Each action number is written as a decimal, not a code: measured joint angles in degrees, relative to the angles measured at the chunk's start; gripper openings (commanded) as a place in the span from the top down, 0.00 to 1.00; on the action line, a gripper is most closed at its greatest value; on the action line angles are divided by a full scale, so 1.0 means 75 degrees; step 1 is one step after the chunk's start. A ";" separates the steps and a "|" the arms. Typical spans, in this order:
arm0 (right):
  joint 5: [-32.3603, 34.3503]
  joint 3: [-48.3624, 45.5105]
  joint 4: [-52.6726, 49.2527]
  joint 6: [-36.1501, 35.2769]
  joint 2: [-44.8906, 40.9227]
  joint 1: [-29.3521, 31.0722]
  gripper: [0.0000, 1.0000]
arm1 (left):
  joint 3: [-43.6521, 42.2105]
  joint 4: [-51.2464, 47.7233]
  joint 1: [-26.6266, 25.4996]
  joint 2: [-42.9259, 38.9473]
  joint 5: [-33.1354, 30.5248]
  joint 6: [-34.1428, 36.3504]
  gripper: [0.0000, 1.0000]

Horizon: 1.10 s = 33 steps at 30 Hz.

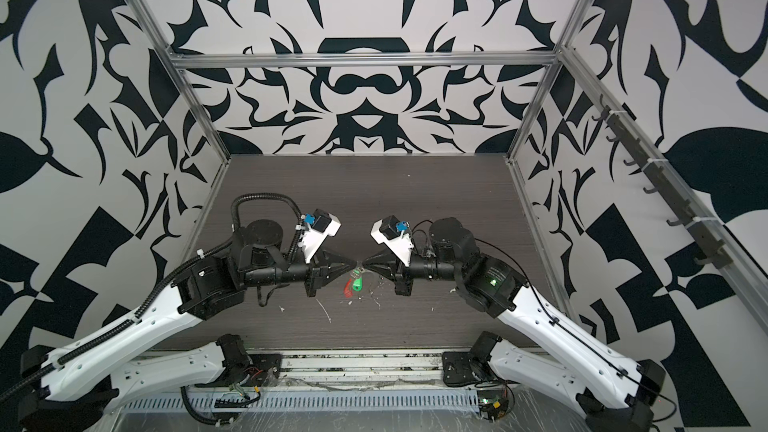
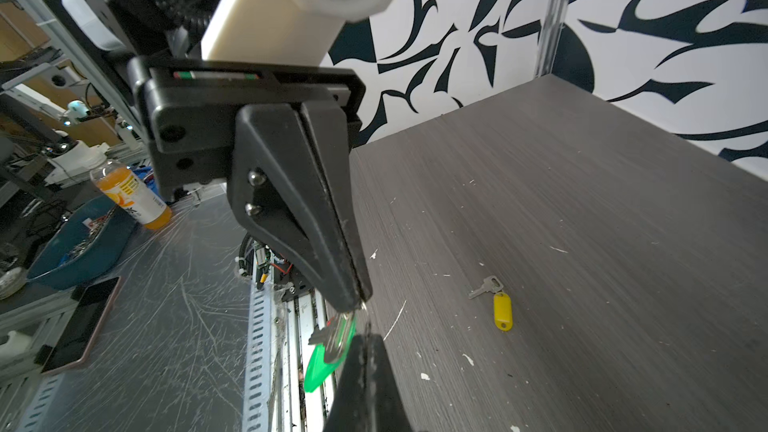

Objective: Remove the keys from the keyring

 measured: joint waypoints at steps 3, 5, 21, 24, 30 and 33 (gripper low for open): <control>-0.0251 0.0000 0.0000 0.0090 0.0087 -0.0026 1.00 | 0.0169 -0.0347 0.0000 0.0128 0.0125 0.0207 0.77; -0.0286 0.0000 0.0000 0.0233 0.0137 -0.0044 1.00 | 0.0248 -0.0507 0.0000 0.0236 0.0079 0.0329 0.67; 0.1856 0.0003 -0.0169 0.1664 0.0460 -0.0058 1.00 | -0.0962 0.0653 -0.0871 -0.1303 -0.3579 0.0242 0.54; 0.2171 0.0003 -0.0160 0.1853 0.0519 -0.0058 1.00 | -0.1160 0.1166 -0.1856 -0.0912 -0.4838 0.0638 0.53; 0.2457 0.0076 -0.0125 0.2034 0.0565 -0.0058 1.00 | -0.1626 0.2229 -0.3098 -0.0009 -0.6735 0.1658 0.49; 0.2480 0.0140 -0.0093 0.2049 0.0565 -0.0058 1.00 | -0.1920 0.2719 -0.3351 0.0149 -0.7426 0.2133 0.47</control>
